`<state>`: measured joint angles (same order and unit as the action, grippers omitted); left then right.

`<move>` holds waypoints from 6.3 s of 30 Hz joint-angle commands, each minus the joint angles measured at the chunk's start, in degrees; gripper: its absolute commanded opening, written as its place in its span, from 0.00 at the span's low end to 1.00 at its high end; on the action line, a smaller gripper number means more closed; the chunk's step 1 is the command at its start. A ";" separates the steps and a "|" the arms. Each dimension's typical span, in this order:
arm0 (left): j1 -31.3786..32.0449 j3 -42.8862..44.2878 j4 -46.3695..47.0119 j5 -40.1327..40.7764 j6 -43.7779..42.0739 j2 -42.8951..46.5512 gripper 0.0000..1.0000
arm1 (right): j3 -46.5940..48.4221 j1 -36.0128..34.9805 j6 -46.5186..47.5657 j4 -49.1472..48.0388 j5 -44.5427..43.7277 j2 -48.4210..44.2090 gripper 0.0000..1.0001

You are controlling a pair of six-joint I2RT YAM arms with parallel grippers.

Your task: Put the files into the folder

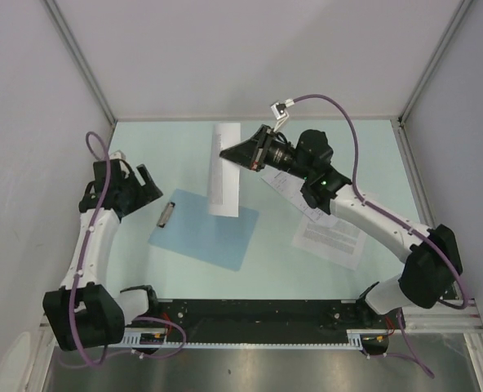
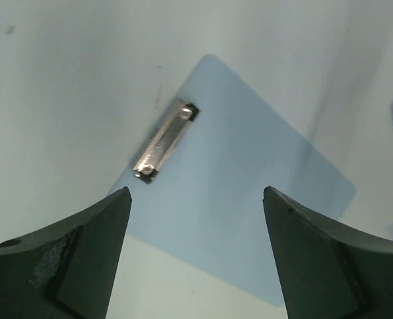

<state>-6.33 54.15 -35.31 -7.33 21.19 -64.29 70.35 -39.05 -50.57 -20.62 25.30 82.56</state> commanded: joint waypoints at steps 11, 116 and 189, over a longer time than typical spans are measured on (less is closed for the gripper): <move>-4.84 4.28 2.89 4.34 -11.58 -18.57 0.87 | -22.76 5.12 -4.28 -4.51 4.40 -3.91 0.00; 6.85 3.06 -1.25 5.57 -15.48 -27.64 0.00 | -17.44 6.18 11.45 -12.52 2.21 34.51 0.00; 6.68 -0.97 3.14 0.66 -15.30 -30.10 0.00 | 5.33 -15.36 22.62 8.58 -21.96 37.67 0.45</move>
<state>0.54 55.11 -35.88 -1.78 6.31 -94.59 73.69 -53.93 -26.94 -8.95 3.68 118.37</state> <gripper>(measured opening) 0.339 0.492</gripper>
